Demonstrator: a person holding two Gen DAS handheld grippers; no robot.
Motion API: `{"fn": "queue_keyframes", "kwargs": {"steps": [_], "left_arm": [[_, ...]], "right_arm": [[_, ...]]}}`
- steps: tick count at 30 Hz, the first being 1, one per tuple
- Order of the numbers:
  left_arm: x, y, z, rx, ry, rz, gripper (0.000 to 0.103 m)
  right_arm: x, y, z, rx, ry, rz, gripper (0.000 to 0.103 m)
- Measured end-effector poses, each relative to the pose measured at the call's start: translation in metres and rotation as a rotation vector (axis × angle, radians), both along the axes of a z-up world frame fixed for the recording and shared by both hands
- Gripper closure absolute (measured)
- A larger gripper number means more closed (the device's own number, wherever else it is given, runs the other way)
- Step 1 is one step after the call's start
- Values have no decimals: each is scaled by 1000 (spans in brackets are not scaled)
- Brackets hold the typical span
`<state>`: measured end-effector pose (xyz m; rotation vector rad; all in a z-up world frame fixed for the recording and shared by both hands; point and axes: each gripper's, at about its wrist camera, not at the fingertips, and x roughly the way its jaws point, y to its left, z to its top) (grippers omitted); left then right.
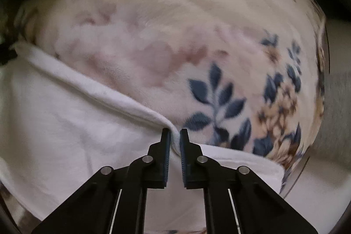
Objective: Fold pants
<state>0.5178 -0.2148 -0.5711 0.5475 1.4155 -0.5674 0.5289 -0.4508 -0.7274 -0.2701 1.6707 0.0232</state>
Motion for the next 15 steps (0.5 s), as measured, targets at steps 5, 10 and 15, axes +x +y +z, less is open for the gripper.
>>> {"fn": "queue_keyframes", "kwargs": {"steps": [5, 10, 15], "left_arm": [[-11, 14, 61, -58, -87, 100, 98], [-81, 44, 90, -117, -102, 230, 98], [-179, 41, 100, -145, -47, 347, 99]], "right_arm": [[-25, -12, 39, 31, -87, -35, 96], [-75, -9, 79, 66, -144, -80, 96], [-155, 32, 107, 73, -135, -110, 97]]}}
